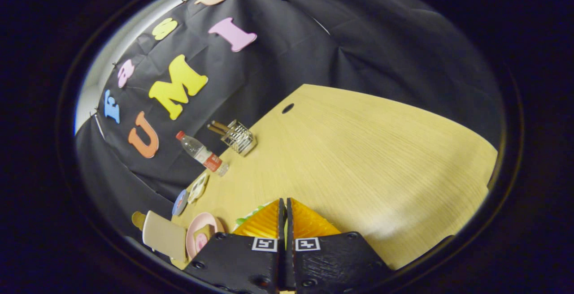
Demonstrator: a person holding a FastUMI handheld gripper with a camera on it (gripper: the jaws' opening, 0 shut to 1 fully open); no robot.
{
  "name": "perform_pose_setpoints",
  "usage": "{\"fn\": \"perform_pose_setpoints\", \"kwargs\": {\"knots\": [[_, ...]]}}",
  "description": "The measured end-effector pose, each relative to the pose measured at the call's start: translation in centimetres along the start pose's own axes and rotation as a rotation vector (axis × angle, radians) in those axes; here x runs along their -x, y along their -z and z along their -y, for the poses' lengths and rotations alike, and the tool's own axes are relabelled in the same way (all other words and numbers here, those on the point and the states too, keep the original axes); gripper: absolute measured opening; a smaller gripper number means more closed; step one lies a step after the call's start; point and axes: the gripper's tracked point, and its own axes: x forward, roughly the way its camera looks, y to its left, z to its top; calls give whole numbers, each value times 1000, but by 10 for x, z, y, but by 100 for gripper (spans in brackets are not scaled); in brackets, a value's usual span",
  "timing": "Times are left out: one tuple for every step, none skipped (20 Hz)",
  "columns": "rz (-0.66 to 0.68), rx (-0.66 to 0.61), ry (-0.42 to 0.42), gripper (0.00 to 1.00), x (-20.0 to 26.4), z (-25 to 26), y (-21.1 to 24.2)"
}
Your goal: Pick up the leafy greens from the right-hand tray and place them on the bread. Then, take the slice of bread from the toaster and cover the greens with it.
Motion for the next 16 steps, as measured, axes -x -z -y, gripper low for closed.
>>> {"fn": "perform_pose_setpoints", "kwargs": {"knots": [[12,4,-23,0,6,-12,-3],[27,14,-44,0,12,-24,-6],[41,21,-64,0,17,-36,-9],[50,24,-84,0,22,-49,-10],[54,19,-107,0,27,-62,-11],[54,16,-133,0,32,-76,-8],[53,18,-153,0,36,-90,-7],[54,28,-173,0,39,-104,-4],[56,41,-191,0,42,-118,-2],[59,53,-208,0,46,-133,1],[60,64,-227,0,47,-149,4],[60,75,-245,0,50,-165,10],[60,89,-260,0,49,-181,15],[53,103,-277,0,47,-197,23],[42,111,-293,0,42,-211,32],[29,113,-311,0,38,-226,42]]}}
